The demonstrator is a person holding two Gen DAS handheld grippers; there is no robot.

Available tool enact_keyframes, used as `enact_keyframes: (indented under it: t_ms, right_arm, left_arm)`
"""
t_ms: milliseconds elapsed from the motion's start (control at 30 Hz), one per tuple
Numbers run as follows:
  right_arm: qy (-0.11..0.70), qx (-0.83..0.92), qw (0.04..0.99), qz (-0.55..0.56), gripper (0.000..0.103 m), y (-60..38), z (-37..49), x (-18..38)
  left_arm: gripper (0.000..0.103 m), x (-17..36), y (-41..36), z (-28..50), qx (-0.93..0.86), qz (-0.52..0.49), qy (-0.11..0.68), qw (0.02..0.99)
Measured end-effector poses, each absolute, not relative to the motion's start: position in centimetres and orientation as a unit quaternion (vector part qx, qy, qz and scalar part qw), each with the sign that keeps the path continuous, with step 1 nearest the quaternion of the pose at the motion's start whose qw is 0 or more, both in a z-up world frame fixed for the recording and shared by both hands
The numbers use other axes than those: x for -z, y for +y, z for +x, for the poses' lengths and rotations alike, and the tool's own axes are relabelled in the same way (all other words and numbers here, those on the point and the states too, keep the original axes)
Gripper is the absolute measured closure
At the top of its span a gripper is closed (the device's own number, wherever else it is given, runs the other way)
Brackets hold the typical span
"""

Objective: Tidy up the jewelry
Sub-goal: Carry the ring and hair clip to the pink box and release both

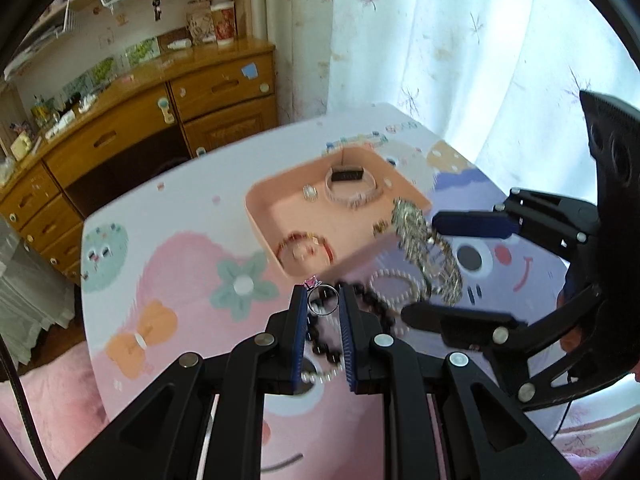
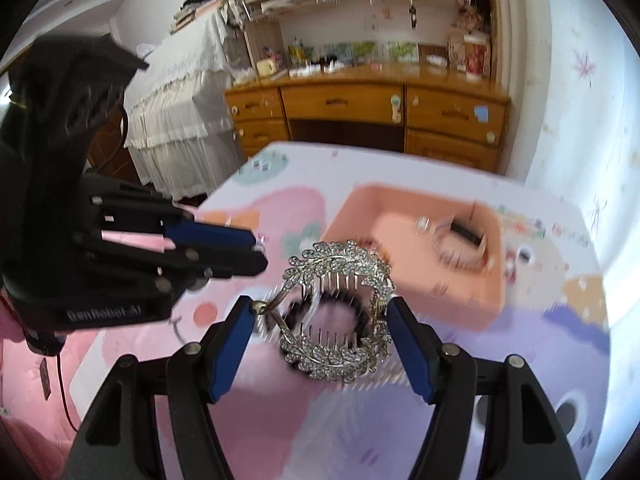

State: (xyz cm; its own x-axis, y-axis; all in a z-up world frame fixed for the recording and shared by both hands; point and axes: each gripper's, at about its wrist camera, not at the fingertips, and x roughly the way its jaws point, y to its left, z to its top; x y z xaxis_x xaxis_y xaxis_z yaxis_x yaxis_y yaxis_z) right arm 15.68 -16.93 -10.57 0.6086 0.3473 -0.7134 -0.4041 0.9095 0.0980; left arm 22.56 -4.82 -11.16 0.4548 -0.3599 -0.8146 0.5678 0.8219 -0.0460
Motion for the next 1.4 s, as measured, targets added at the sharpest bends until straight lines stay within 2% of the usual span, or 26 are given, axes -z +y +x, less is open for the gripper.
enact_keyframes:
  t_ms: [267,433,733,800,867,1133,1233,1400]
  right_arm:
    - [0.347,-0.185,0.918,-0.062,0.035,-19.2,18.8,8.0]
    - [0.333,-0.163,0.927,-0.060,0.035,-21.0,20.8,7.6]
    - [0.357,-0.140,0.923,0.002,0.034,-23.7,23.4,8.5]
    - [0.373,-0.144,0.917,0.008,0.034,-23.9,23.8,9.0]
    - [0.378,-0.138,0.915,0.011,0.033,-24.2,24.1,9.2]
    - [0.386,-0.130,0.913,0.033,0.029,-25.6,23.7,9.2]
    - [0.395,-0.123,0.910,0.027,0.029,-25.6,23.4,9.7]
    - [0.425,-0.115,0.897,0.035,0.029,-25.8,22.4,11.2]
  left_arm:
    - [0.089,9.1,-6.6,25.6,0.259,0.105,0.413,0.867]
    - [0.089,8.7,-7.4,28.3,0.242,0.058,0.406,0.879]
    - [0.088,9.8,-8.4,31.6,0.212,0.002,0.418,0.884]
    - [0.063,10.1,-8.3,31.6,0.204,-0.002,0.420,0.884]
    - [0.048,10.1,-7.7,31.7,0.201,-0.015,0.421,0.884]
    - [0.047,10.4,-5.9,32.0,0.163,-0.027,0.431,0.887]
    - [0.038,11.0,-5.3,31.7,0.144,-0.024,0.439,0.886]
    - [0.037,13.4,-4.3,29.9,0.120,-0.019,0.474,0.872]
